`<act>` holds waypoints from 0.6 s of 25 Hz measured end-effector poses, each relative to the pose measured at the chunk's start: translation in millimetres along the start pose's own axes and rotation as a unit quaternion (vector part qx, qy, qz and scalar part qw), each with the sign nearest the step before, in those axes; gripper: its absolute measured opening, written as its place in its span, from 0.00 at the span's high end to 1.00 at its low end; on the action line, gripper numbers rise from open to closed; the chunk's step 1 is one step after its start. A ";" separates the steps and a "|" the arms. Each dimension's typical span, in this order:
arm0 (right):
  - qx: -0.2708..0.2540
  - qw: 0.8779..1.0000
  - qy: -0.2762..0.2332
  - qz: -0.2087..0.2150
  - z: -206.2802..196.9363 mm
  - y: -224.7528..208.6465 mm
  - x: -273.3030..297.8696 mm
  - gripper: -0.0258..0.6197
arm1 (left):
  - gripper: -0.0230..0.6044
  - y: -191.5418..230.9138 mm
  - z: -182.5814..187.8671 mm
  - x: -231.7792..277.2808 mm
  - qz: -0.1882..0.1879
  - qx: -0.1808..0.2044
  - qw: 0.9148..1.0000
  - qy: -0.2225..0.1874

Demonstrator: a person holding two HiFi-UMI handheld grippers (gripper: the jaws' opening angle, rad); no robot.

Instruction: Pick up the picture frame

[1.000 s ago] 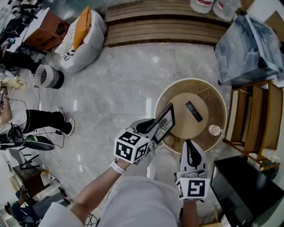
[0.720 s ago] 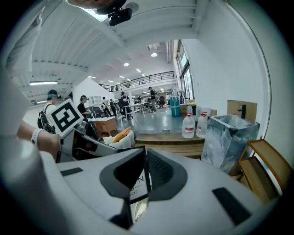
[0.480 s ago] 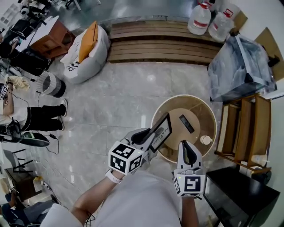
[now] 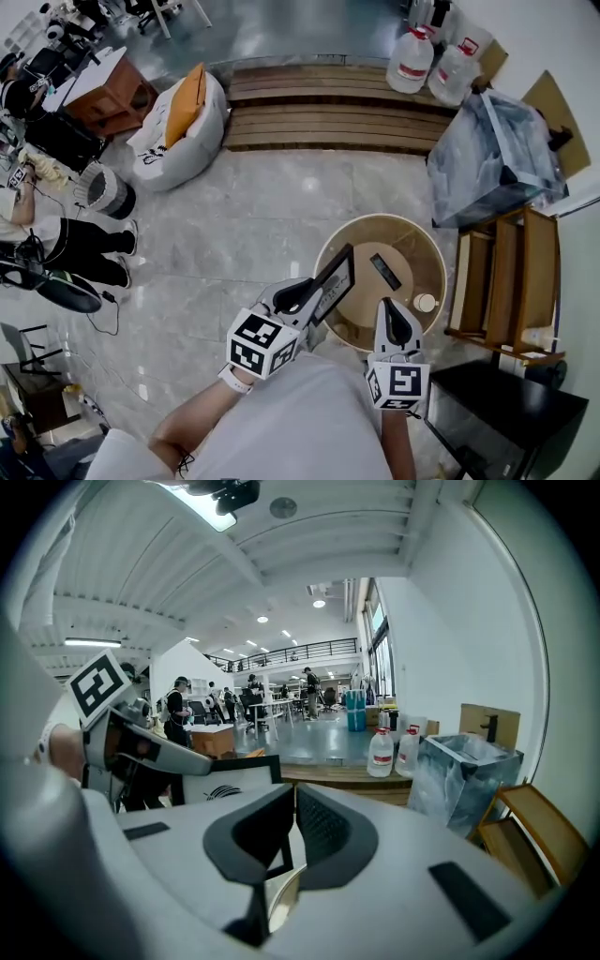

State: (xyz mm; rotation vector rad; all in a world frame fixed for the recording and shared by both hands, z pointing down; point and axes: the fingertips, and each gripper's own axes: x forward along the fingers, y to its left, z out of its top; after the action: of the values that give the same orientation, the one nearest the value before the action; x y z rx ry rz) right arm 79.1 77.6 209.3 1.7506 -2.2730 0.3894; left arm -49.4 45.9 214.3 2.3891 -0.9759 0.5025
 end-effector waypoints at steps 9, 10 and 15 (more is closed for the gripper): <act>0.000 1.000 0.000 -0.003 7.5 5.2 -0.8 0.95 | 0.86 -3.2 -0.6 -6.7 -0.006 0.012 1.000 0.000; 0.000 1.000 0.001 -0.003 6.4 5.8 -0.8 0.95 | 0.86 -4.2 -1.8 -6.5 -0.007 0.011 1.000 0.001; 0.000 1.000 0.010 -0.013 2.3 -1.7 0.5 0.95 | 0.86 -6.0 -2.7 -4.1 -0.009 0.011 1.000 0.002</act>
State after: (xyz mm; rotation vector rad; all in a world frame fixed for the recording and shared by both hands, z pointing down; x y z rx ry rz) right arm 80.5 75.9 207.5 1.7662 -2.2358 0.3998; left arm -48.2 53.4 212.5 2.4129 -0.9513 0.5123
